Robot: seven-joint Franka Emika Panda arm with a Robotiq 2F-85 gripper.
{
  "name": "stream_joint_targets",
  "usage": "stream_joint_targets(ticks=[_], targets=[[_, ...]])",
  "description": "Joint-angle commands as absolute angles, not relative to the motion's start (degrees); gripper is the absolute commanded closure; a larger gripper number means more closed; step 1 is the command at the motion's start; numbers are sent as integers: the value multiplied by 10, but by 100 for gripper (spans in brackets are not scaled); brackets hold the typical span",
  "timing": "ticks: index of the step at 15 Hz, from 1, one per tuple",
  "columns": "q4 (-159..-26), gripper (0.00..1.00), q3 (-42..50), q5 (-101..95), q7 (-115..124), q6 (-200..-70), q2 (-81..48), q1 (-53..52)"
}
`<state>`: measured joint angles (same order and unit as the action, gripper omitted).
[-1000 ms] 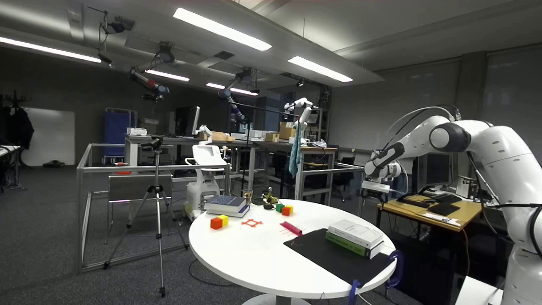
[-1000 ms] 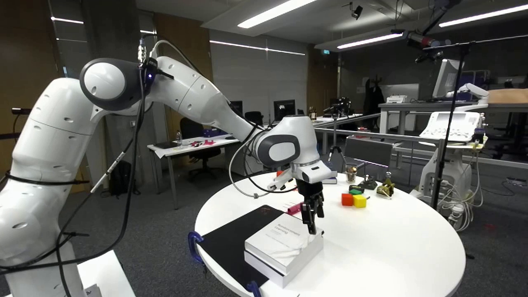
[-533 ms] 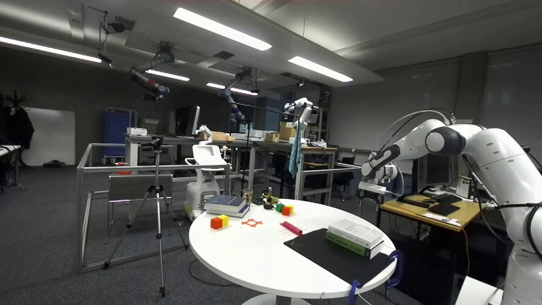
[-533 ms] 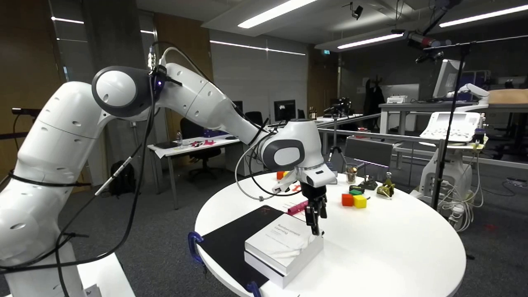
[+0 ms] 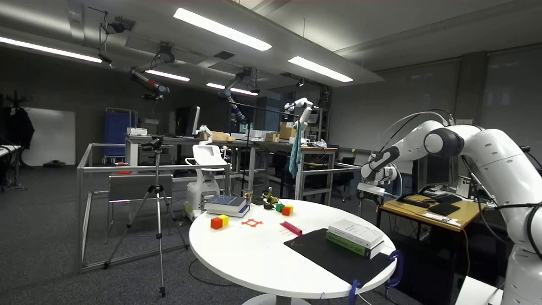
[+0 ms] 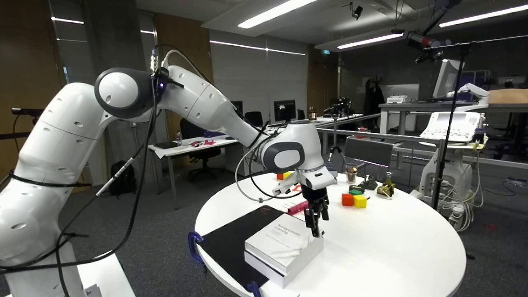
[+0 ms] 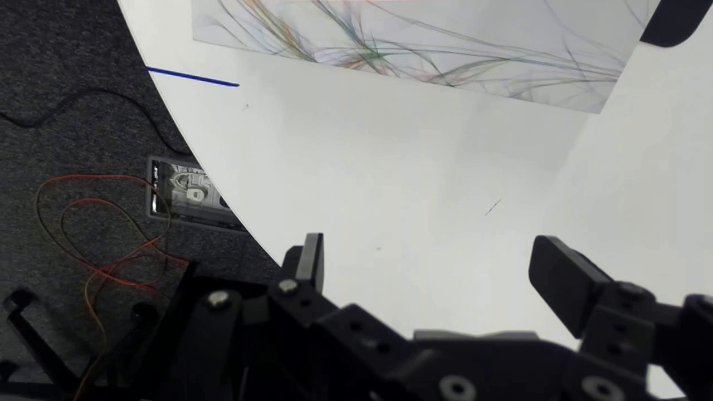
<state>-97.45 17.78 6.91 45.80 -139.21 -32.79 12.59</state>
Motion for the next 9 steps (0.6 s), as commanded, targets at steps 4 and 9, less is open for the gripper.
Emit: stream_joint_targets(ticks=[4, 9], targets=[[-959, 0, 188, 74, 565, -1418, -359, 119], [-948, 0, 179, 79, 582, -1453, -401, 124]])
